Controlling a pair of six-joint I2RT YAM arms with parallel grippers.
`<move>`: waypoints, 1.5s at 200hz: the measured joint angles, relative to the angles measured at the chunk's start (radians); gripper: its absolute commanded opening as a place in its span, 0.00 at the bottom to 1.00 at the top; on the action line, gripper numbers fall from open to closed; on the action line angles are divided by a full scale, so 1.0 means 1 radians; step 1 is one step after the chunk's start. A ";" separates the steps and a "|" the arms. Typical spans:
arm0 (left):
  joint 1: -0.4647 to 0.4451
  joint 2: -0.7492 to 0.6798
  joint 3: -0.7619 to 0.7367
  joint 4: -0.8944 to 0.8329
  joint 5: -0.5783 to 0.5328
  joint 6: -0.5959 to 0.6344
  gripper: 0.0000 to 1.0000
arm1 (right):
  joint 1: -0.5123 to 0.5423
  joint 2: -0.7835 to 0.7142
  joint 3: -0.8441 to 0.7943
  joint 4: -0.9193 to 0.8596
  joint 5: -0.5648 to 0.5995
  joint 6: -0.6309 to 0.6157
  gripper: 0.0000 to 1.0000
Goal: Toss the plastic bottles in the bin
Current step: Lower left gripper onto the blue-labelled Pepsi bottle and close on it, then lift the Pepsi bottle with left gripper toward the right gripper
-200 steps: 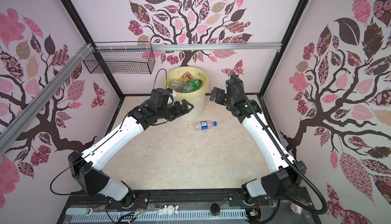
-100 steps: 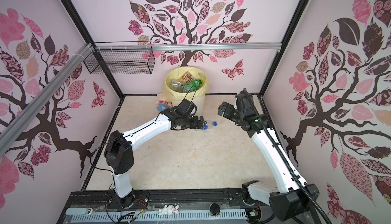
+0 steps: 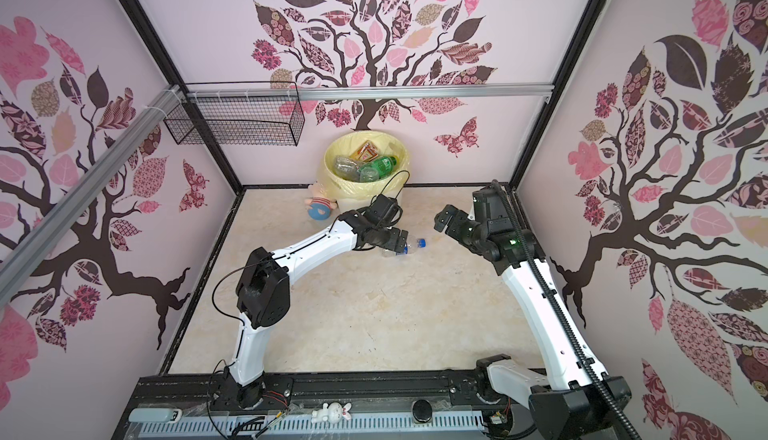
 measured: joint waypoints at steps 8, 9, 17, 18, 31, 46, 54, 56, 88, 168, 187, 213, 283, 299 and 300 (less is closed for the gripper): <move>-0.006 0.013 0.008 0.005 -0.004 0.014 0.97 | -0.002 0.001 0.000 -0.002 -0.005 0.003 1.00; -0.007 0.015 0.009 0.006 -0.005 0.018 0.97 | -0.002 0.001 0.001 -0.002 -0.006 0.004 1.00; -0.012 0.026 0.014 0.010 -0.010 0.032 0.97 | -0.005 0.004 0.002 -0.004 -0.011 0.007 1.00; -0.013 0.028 0.014 0.010 -0.011 0.035 0.97 | -0.006 0.005 0.002 -0.005 -0.012 0.008 1.00; -0.019 0.046 0.026 0.010 -0.017 0.059 0.97 | -0.010 0.011 0.005 -0.011 -0.019 0.011 1.00; -0.022 0.071 0.050 0.009 -0.024 0.086 0.97 | -0.016 0.022 0.005 -0.016 -0.028 0.015 1.00; -0.022 0.084 0.063 0.011 -0.028 0.101 0.97 | -0.021 0.029 0.005 -0.018 -0.032 0.018 1.00; -0.022 0.086 0.064 0.011 -0.029 0.103 0.97 | -0.021 0.030 0.005 -0.018 -0.032 0.019 1.00; -0.021 0.122 0.085 0.010 -0.037 0.141 0.97 | -0.037 0.051 0.007 -0.031 -0.040 0.029 0.99; -0.021 0.160 0.092 -0.036 -0.013 0.153 0.85 | -0.045 0.087 0.007 -0.033 -0.089 0.045 1.00; -0.021 0.156 0.078 -0.031 0.006 0.145 0.81 | -0.045 0.107 0.003 -0.027 -0.101 0.051 1.00; -0.021 0.136 -0.001 -0.027 0.037 0.124 0.74 | -0.045 0.121 0.003 -0.015 -0.108 0.056 1.00; -0.025 0.061 -0.101 -0.032 0.110 0.076 0.58 | -0.045 0.111 0.003 -0.014 -0.108 0.058 1.00; -0.028 0.024 -0.126 -0.029 0.127 0.061 0.57 | -0.045 0.111 0.003 -0.010 -0.109 0.056 1.00; -0.028 0.023 -0.127 -0.028 0.128 0.060 0.57 | -0.045 0.111 0.003 -0.010 -0.110 0.056 1.00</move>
